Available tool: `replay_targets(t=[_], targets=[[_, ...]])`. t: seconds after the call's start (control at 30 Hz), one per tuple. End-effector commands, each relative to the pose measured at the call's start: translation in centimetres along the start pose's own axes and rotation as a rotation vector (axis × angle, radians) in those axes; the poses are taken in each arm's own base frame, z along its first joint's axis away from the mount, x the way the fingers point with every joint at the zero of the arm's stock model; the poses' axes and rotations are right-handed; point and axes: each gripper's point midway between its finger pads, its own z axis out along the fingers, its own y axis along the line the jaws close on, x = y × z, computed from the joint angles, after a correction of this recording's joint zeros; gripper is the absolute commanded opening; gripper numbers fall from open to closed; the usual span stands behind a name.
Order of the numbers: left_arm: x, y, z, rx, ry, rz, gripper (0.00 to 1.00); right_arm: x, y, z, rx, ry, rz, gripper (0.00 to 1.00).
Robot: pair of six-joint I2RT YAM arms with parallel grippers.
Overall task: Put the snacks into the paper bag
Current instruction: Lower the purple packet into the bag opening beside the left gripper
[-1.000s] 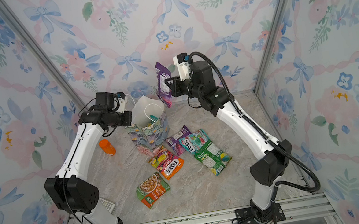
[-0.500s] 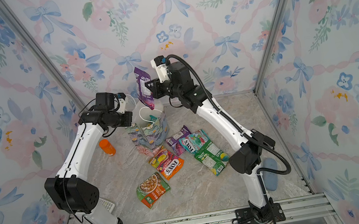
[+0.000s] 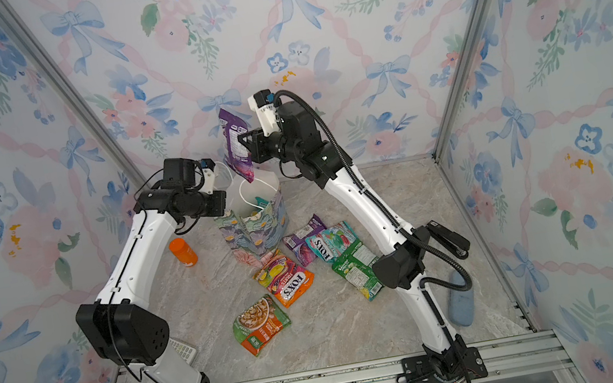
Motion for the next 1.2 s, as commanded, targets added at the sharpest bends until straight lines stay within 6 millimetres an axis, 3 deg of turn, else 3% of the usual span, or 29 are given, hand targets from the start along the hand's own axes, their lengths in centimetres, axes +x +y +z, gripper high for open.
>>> replay_targets(t=[0.0, 0.4, 0.77, 0.93, 1.17], targets=[[-0.1, 0.0, -0.1, 0.012, -0.001, -0.017, 0.00, -3.6, 1.3, -1.1, -0.018, -0.118, -0.052, 0.00], [-0.1, -0.2, -0.1, 0.024, 0.000, -0.023, 0.00, -5.0, 0.6, -0.2, -0.027, -0.210, -0.034, 0.00], [-0.1, -0.1, -0.3, 0.016, -0.004, -0.021, 0.00, -2.1, -0.1, 1.4, -0.037, -0.127, 0.020, 0.00], [0.0, 0.1, -0.3, 0.005, -0.002, -0.018, 0.00, -1.0, 0.6, 0.8, -0.044, -0.078, 0.029, 0.00], [0.1, 0.2, -0.3, -0.002, 0.002, -0.018, 0.00, -0.3, 2.0, -1.4, -0.026, -0.055, -0.002, 0.00]])
